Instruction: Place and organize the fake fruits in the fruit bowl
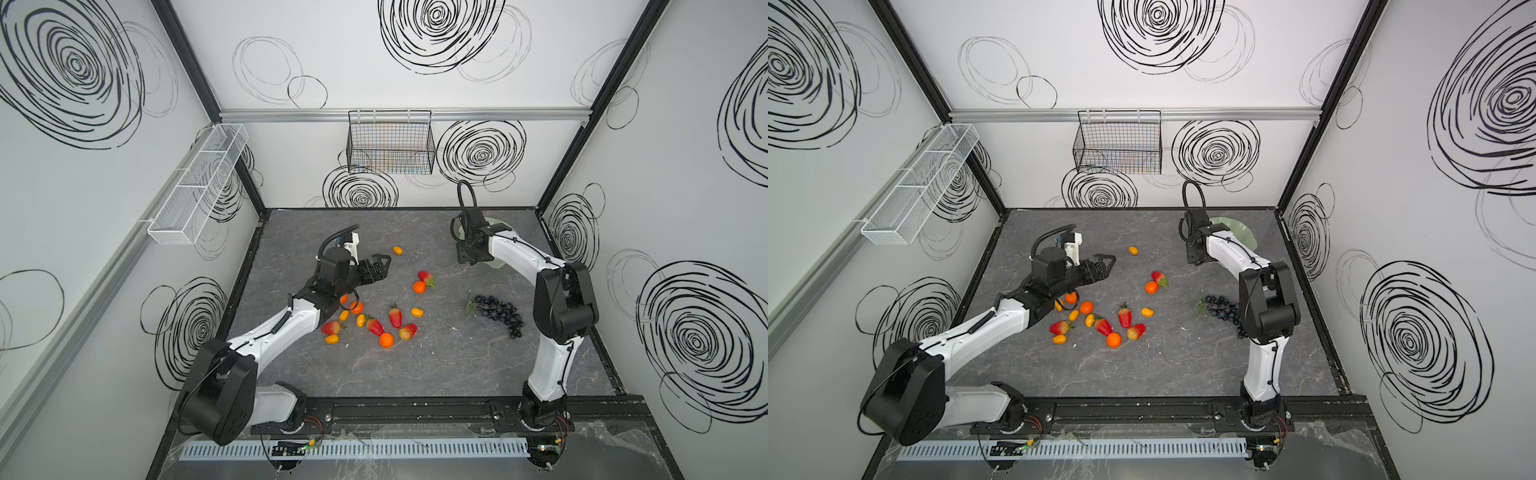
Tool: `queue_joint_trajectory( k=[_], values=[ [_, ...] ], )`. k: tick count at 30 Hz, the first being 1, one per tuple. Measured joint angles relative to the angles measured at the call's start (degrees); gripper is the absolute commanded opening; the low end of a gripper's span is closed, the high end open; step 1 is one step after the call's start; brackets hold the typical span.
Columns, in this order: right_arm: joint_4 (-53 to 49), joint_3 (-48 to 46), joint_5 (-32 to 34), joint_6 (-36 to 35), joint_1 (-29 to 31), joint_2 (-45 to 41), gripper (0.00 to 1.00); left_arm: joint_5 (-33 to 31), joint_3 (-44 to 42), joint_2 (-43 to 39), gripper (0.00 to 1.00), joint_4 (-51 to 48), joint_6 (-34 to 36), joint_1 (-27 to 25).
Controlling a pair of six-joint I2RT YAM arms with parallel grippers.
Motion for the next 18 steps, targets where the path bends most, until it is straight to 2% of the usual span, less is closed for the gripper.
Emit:
queue_joint_trajectory(
  k=[7,12,18],
  values=[
    [-1.77,7.13,1.64,-0.85,0.0,5.64,0.53,0.59,6.14,7.19,0.99,3.74,-1.95,-2.58],
    [-3.48,11.69,2.45,-1.64,0.0,9.27,0.49,0.72,7.13,7.78,0.99,5.75,-2.43,-3.15],
    [-4.63,12.5,2.82,-2.01,-0.02,10.8,0.46,0.9,7.13,8.09,1.0,6.01,-2.64,-3.08]
  ],
)
